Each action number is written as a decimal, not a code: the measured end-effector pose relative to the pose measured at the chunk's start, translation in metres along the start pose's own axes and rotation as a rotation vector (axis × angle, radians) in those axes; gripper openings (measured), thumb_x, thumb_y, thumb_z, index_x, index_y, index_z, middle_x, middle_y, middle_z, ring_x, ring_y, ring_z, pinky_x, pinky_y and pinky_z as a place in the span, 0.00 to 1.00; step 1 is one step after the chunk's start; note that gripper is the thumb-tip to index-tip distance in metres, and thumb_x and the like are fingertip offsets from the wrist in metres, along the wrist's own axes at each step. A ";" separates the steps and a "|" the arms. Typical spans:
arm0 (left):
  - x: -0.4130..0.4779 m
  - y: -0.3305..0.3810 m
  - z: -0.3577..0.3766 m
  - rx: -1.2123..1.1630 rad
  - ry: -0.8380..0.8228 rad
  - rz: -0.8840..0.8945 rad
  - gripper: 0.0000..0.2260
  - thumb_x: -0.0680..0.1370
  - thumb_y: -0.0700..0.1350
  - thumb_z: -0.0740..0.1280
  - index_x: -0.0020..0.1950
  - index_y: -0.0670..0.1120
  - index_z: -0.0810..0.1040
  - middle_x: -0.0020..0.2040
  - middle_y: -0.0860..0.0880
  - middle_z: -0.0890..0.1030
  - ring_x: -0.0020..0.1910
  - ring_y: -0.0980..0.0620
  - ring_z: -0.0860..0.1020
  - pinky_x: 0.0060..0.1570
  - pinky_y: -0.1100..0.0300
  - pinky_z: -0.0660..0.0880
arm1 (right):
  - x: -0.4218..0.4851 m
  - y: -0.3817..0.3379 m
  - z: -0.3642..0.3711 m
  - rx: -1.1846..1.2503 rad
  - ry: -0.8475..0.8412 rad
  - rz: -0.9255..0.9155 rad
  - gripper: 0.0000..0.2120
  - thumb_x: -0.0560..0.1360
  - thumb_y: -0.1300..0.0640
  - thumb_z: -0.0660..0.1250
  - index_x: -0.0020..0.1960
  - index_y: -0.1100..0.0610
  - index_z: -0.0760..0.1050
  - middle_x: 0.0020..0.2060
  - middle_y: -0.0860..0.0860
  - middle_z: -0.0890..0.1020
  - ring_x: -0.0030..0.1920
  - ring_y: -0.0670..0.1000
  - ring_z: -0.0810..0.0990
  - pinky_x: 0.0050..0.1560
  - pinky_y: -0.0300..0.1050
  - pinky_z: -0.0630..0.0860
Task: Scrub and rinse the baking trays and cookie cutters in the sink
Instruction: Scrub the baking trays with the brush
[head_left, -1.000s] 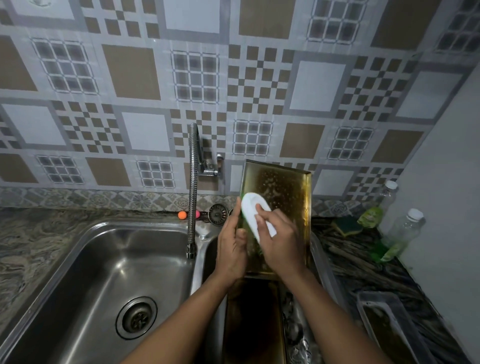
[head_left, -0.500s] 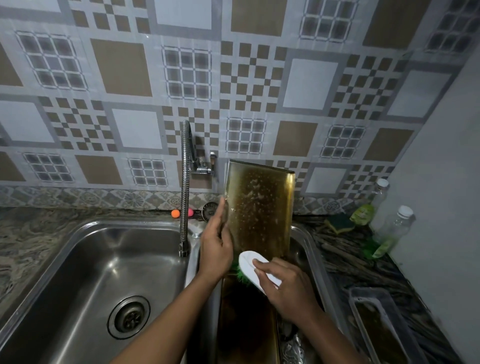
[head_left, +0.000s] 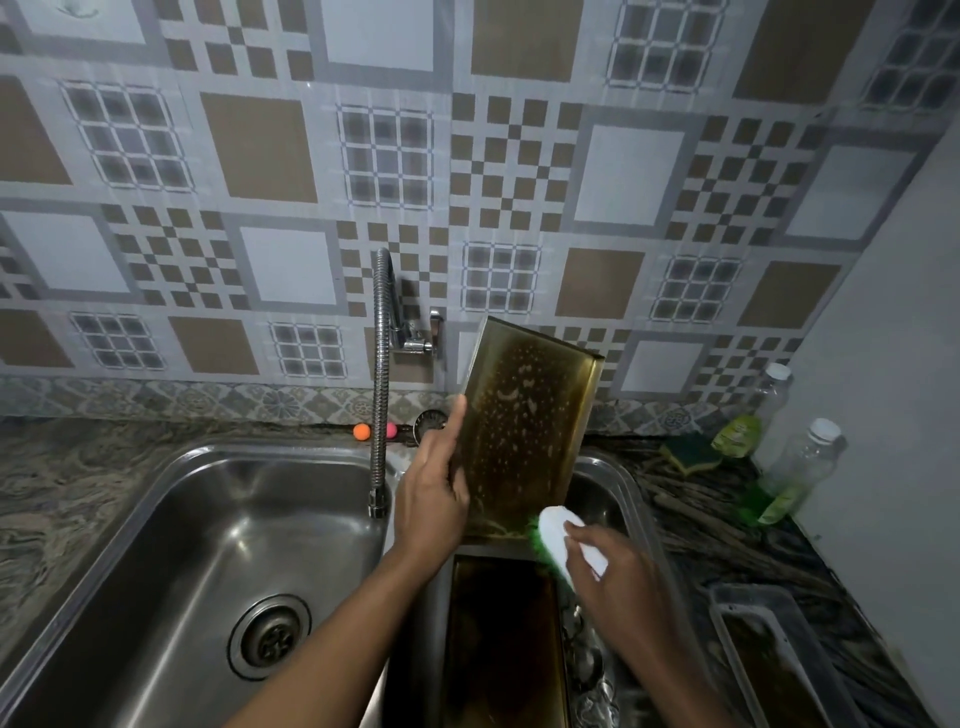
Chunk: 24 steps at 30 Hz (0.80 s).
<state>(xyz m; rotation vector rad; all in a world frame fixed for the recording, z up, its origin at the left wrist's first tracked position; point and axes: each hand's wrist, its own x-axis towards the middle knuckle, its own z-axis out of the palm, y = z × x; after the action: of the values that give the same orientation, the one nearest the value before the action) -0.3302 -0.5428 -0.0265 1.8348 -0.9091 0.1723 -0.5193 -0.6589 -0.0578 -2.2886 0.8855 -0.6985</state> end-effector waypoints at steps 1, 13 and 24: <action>-0.002 -0.001 -0.001 0.016 0.000 -0.016 0.42 0.75 0.30 0.61 0.77 0.67 0.51 0.55 0.51 0.74 0.46 0.50 0.76 0.46 0.45 0.79 | 0.000 0.002 -0.003 0.031 0.039 0.046 0.10 0.77 0.51 0.67 0.57 0.46 0.81 0.53 0.38 0.81 0.51 0.42 0.79 0.46 0.38 0.74; -0.022 -0.014 0.001 -0.188 0.051 -0.096 0.26 0.82 0.35 0.58 0.78 0.51 0.59 0.73 0.66 0.62 0.72 0.69 0.61 0.70 0.72 0.59 | 0.055 0.008 -0.017 0.403 -0.192 0.284 0.11 0.81 0.50 0.61 0.56 0.48 0.82 0.49 0.47 0.83 0.46 0.44 0.82 0.50 0.45 0.78; -0.018 -0.020 0.019 0.124 -0.040 -0.188 0.30 0.81 0.49 0.61 0.78 0.64 0.50 0.70 0.47 0.63 0.67 0.48 0.66 0.66 0.43 0.68 | 0.047 0.007 -0.018 0.287 -0.248 0.114 0.04 0.79 0.52 0.65 0.51 0.49 0.78 0.51 0.46 0.79 0.53 0.40 0.77 0.56 0.40 0.73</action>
<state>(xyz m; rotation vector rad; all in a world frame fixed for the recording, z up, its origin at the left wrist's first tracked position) -0.3351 -0.5462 -0.0593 2.0342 -0.7625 0.0761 -0.5033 -0.7027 -0.0377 -2.0000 0.7398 -0.4477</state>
